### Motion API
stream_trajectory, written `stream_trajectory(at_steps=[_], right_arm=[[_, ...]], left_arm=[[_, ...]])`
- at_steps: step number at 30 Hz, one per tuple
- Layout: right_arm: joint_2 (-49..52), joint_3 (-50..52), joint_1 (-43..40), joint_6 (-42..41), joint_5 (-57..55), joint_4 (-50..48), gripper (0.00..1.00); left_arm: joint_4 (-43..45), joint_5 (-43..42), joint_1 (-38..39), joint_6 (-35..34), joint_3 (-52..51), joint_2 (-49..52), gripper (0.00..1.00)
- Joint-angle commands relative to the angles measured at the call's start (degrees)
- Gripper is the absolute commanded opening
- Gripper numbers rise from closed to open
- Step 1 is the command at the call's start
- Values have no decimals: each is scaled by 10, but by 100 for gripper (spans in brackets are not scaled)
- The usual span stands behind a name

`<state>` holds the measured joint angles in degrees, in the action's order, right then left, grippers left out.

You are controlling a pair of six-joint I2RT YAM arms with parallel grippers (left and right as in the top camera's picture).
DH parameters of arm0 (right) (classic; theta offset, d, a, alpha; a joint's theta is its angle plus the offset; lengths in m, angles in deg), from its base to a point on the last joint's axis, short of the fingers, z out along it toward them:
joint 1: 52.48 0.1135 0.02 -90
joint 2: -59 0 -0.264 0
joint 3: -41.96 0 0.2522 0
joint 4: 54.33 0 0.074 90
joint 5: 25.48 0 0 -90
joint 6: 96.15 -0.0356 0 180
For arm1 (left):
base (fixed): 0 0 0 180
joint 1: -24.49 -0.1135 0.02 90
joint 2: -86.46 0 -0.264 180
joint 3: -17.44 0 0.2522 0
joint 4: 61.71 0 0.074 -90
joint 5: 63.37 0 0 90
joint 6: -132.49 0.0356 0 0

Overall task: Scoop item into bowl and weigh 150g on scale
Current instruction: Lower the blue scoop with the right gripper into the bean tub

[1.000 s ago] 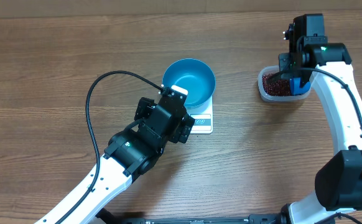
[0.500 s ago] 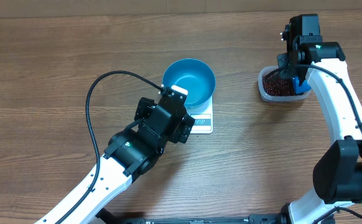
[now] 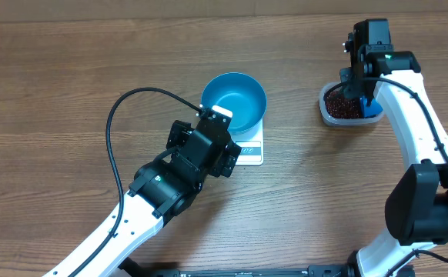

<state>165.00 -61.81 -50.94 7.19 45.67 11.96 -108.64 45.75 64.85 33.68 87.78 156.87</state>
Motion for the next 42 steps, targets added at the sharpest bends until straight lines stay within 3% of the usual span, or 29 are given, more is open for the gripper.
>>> stream_trajectory(at_steps=[1,17,30,42], right_arm=[[9,-11,5,0,-6,-5,4],[10,7,4,-14,72,-4,4],[44,17,4,-15,73,7,4],[45,17,4,-17,160,14,4]], left_arm=[[2,3,-2,0,13,0,99],[2,3,-2,0,13,0,100],[2,3,-2,0,13,0,99],[2,3,-2,0,13,0,100]])
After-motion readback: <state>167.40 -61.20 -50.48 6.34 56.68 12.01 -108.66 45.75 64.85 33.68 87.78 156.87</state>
